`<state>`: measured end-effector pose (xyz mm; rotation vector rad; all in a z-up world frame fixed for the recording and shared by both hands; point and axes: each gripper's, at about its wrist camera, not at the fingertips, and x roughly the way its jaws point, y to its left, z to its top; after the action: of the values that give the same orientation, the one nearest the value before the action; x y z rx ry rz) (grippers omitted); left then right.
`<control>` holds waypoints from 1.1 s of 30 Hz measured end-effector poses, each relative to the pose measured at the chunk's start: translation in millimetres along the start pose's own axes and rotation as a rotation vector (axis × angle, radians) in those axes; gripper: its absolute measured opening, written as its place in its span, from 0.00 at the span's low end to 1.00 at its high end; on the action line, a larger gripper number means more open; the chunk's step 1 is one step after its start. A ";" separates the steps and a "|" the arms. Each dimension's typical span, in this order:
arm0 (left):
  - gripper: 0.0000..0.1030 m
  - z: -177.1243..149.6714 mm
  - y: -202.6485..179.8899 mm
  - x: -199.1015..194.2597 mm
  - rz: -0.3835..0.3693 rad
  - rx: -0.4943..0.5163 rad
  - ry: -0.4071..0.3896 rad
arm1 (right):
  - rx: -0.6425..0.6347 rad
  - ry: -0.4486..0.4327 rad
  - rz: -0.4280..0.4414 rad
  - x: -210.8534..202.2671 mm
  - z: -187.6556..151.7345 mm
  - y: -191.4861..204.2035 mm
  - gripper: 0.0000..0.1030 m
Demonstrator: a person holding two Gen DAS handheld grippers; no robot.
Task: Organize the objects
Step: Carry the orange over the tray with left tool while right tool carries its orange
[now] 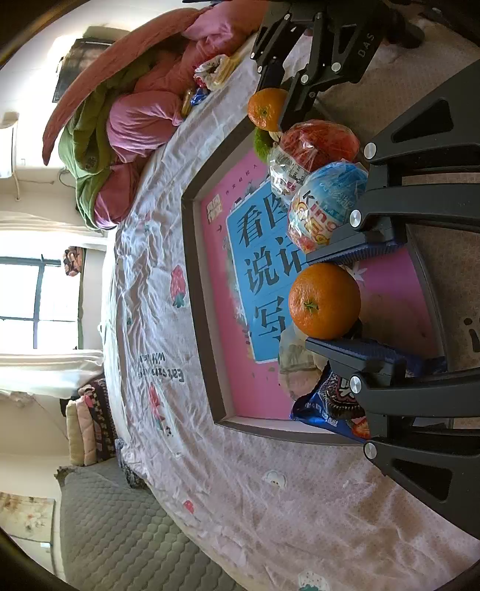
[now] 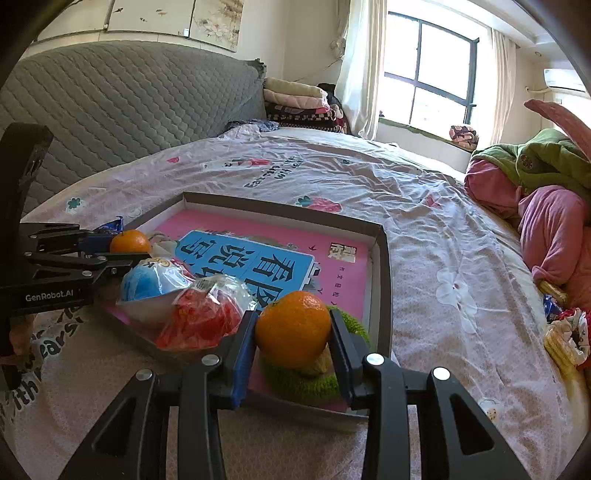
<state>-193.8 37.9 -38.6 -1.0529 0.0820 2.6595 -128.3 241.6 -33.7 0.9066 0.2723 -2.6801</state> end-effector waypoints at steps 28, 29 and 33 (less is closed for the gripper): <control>0.39 1.9 4.6 -1.0 0.017 -0.016 -0.003 | -0.075 0.020 0.002 1.3 -5.0 14.5 0.37; 0.39 1.8 4.4 -1.0 0.017 -0.015 -0.003 | -0.074 0.020 0.004 1.1 -5.0 14.1 0.37; 0.39 1.8 4.6 -1.2 0.015 -0.017 -0.002 | -0.067 0.023 0.003 0.9 -4.2 12.6 0.38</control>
<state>-195.4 33.4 -36.7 -1.0586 0.0677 2.6797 -122.4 230.7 -38.6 0.9179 0.3631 -2.6420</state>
